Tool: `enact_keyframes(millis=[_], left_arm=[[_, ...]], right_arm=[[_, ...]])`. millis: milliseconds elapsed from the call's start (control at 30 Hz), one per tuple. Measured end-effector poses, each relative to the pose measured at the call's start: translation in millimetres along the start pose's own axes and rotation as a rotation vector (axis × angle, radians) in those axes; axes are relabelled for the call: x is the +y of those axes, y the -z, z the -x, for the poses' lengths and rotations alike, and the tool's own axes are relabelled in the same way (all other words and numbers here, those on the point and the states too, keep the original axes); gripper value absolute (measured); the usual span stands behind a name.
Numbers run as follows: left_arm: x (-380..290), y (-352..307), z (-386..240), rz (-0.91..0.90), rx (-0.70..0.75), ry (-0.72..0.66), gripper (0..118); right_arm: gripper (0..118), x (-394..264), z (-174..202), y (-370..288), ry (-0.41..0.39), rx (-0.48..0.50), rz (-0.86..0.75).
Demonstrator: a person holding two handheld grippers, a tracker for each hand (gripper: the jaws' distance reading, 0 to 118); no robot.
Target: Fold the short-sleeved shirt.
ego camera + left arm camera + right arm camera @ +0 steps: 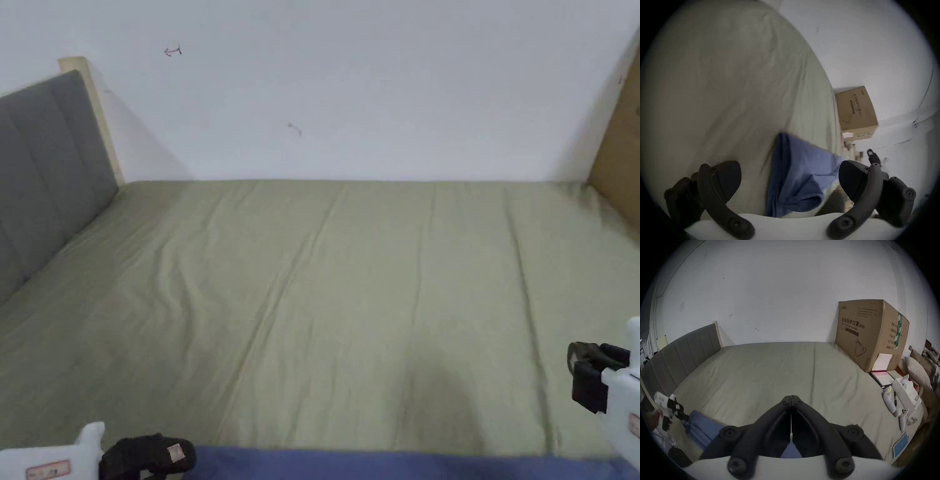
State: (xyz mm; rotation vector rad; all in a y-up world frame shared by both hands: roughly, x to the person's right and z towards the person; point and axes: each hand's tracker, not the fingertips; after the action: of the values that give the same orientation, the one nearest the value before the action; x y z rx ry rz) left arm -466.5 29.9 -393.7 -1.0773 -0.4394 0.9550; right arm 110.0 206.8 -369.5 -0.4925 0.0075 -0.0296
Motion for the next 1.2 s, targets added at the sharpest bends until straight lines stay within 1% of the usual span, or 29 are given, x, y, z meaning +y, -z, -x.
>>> enact_keyframes(millis=[33, 67, 100, 133, 167, 200, 233, 300, 333, 367, 400, 433, 467, 500, 533, 567, 600, 767, 800, 867, 900, 933, 967, 1000, 1067, 1133, 1200], left_arm=[[-3.6, 6.4, 7.3, 0.012, -0.088, -0.011, 118], [-4.8, 5.7, 8.9, -0.026, -0.160, 0.017, 118], [-4.6, 7.4, 11.1, -0.038, -0.250, 0.009, 118], [-4.9, 14.1, 16.6, 0.004, -0.339, -0.051, 118], [-5.7, 22.5, 20.0, 0.056, -0.391, -0.108, 118], [-7.3, 28.3, 20.2, 0.105, -0.424, -0.132, 118], [-8.6, 35.9, 16.0, 0.154, -0.424, -0.108, 118], [-9.2, 46.0, 5.5, 0.207, -0.386, -0.017, 116], [-2.2, 49.1, 9.6, 0.216, -0.352, 0.016, 110], [0.9, 51.2, 8.6, 0.225, -0.330, 0.030, 94], [3.4, 49.8, 8.9, 0.200, -0.288, 0.016, 55], [6.1, 48.5, 12.4, 0.178, -0.214, 0.016, 6], [5.0, 50.3, 20.1, 0.160, -0.052, 0.018, 6], [1.3, 55.4, 32.0, 0.170, 0.156, 0.042, 6], [-4.9, 55.0, 28.2, 0.138, -0.140, -0.080, 6], [-5.4, 52.8, 22.4, 0.101, -0.074, -0.048, 6], [-9.1, 53.0, 10.1, 0.107, 0.008, 0.036, 6], [-25.0, 19.4, -53.2, 0.018, 0.247, 0.273, 6], [-27.7, 11.6, -64.3, 0.003, 0.328, 0.346, 6], [-37.3, -3.2, -95.2, -0.054, 0.677, 0.586, 6], [-43.9, -6.0, -108.9, -0.080, 0.888, 0.731, 6], [-49.5, -5.0, -115.3, -0.085, 1.051, 0.854, 6], [-51.9, -7.6, -118.4, -0.093, 1.104, 0.893, 6], [-53.1, -10.4, -124.3, -0.094, 1.055, 0.857, 6], [-56.5, -9.3, -139.2, -0.074, 0.797, 0.688, 6], [-65.0, 10.0, -160.9, -0.038, 0.571, 0.612, 6], [-72.7, 40.3, -176.2, 0.032, 0.404, 0.523, 6]], right_arm=[[0, 0.6, 1.0, 1.3, -0.003, -0.004, 0.001], [0, 1.0, 2.4, 2.3, -0.015, -0.008, 0.000], [0, 1.6, 3.6, 3.1, -0.027, -0.009, -0.001], [0, 2.4, 4.9, 4.7, -0.035, -0.006, 0.002], [0, 3.1, 6.3, 6.5, -0.041, -0.003, 0.007], [0, 3.8, 8.1, 8.5, -0.045, -0.002, 0.013], [0, 4.0, 9.5, 10.4, -0.044, 0.002, 0.020], [0, 3.9, 12.4, 13.1, -0.031, 0.017, 0.027], [0, 3.5, 14.3, 14.0, -0.024, 0.024, 0.031], [0, 3.1, 15.6, 14.4, -0.018, 0.031, 0.033], [0, 2.3, 17.0, 14.6, -0.012, 0.041, 0.034], [0, 1.7, 18.2, 15.0, -0.010, 0.052, 0.036], [0, 1.4, 19.3, 15.3, -0.009, 0.059, 0.037], [0, 1.1, 21.1, 14.7, -0.009, 0.064, 0.038], [0, 1.0, 22.3, 14.0, -0.010, 0.067, 0.039], [0, 1.3, 22.9, 13.0, -0.011, 0.071, 0.042], [0, 1.7, 22.8, 11.0, -0.011, 0.077, 0.041], [0, 9.2, 14.8, -0.3, -0.021, 0.096, 0.018], [0, 11.1, 12.1, -2.4, -0.022, 0.097, 0.013], [0, 14.2, 6.4, -7.4, -0.021, 0.093, 0.000], [0, 14.6, 3.1, -9.8, -0.019, 0.089, -0.007], [0, 14.5, -0.3, -12.6, -0.014, 0.089, -0.013], [0, 13.8, -3.4, -15.1, -0.010, 0.090, -0.017], [0, 12.8, -6.0, -17.4, -0.006, 0.091, -0.020], [0, 9.7, -10.8, -21.9, 0.006, 0.092, -0.022], [0, 6.9, -15.6, -25.4, 0.020, 0.099, -0.019], [0, 3.5, -20.1, -27.7, 0.029, 0.097, -0.017]])
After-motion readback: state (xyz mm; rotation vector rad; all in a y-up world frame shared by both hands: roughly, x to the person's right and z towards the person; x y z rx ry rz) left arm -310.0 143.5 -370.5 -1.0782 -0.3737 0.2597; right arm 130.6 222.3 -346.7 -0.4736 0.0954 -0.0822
